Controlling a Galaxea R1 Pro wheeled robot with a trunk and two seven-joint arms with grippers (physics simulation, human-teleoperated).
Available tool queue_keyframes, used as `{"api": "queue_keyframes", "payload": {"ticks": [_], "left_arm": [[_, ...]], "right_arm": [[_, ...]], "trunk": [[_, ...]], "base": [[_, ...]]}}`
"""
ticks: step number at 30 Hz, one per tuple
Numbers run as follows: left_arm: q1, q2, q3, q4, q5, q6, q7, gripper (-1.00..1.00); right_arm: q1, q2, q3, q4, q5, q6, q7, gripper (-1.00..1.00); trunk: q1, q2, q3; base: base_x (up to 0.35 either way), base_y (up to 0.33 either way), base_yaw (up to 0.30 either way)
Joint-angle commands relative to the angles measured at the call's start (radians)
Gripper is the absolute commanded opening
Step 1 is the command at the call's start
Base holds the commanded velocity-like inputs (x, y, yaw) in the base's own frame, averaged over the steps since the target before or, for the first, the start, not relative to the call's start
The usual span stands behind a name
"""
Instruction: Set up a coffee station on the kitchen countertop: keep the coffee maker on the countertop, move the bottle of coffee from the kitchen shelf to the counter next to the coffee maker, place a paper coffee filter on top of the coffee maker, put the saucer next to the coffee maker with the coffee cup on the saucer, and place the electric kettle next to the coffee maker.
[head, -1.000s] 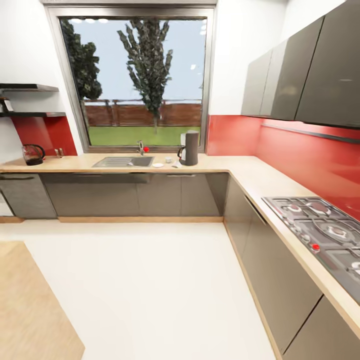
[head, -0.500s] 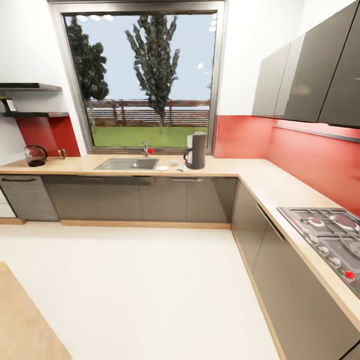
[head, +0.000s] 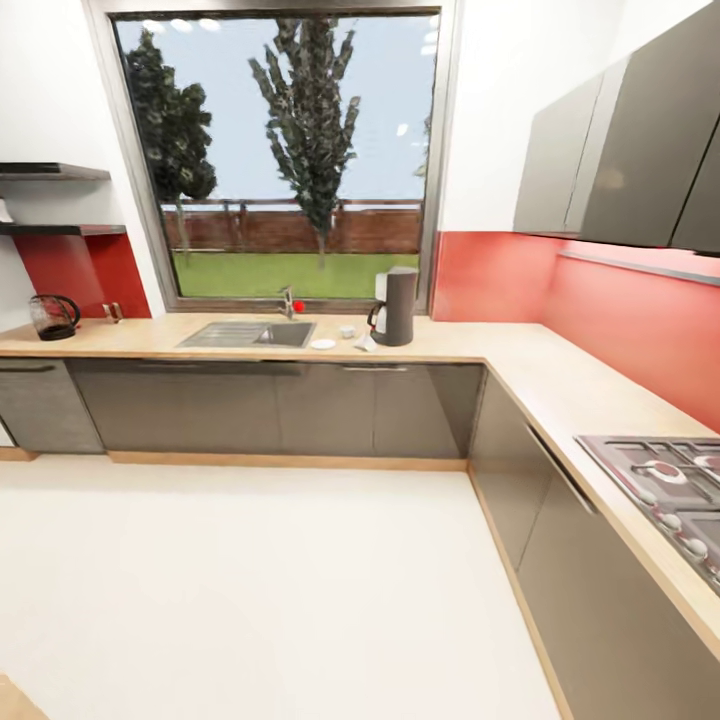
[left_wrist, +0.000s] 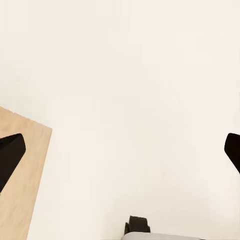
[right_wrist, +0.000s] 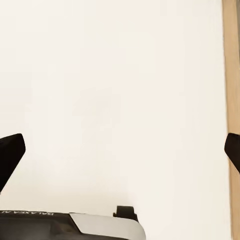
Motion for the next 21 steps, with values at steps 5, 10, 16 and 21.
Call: {"api": "queue_keyframes", "payload": {"ticks": [5, 10, 16, 21], "left_arm": [[-0.001, 0.000, -0.002, 0.001, 0.010, -0.003, -0.001, 1.00], [-0.001, 0.000, -0.002, 0.001, 0.010, -0.003, -0.001, 1.00], [-0.001, 0.000, -0.002, 0.001, 0.010, -0.003, -0.001, 1.00], [-0.001, 0.000, -0.001, 0.001, 0.010, -0.003, -0.001, 1.00]], "right_arm": [[-0.001, 0.000, -0.001, 0.000, 0.006, -0.003, -0.001, 1.00], [-0.001, 0.000, 0.000, 0.000, 0.007, -0.003, -0.001, 1.00], [-0.001, 0.000, -0.001, 0.000, 0.007, -0.003, -0.001, 1.00], [-0.001, 0.000, -0.001, 0.000, 0.007, -0.003, -0.001, 1.00]], "trunk": [[0.001, -0.002, -0.002], [0.001, -0.002, -0.002], [0.001, -0.002, -0.002], [0.001, -0.002, -0.002]], "base": [[0.338, 0.000, 0.116], [0.338, 0.000, 0.017], [0.338, 0.000, 0.000], [0.338, 0.000, 0.000]]}}
